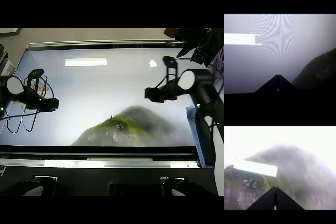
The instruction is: Fold the clothes and pants, and hang the long-sleeved shirts on hangers.
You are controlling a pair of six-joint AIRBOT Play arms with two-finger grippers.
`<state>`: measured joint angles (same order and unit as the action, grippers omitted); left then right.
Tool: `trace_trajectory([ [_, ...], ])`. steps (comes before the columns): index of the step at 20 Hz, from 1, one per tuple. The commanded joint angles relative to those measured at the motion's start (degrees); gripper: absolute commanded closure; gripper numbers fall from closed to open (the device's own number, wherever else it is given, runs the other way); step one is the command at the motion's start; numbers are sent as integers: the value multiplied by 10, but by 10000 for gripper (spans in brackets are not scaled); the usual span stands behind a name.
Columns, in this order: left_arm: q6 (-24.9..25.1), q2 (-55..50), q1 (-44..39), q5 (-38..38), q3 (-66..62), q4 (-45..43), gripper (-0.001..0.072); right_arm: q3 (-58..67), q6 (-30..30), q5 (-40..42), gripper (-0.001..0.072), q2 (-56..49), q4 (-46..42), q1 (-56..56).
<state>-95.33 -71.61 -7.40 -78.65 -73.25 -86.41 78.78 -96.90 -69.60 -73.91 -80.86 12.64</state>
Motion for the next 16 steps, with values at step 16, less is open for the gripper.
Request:
trace_trajectory([
  [16,-2,24,-5,-14,55,-4,690,1,7,-14,683,1,-30,49],
])
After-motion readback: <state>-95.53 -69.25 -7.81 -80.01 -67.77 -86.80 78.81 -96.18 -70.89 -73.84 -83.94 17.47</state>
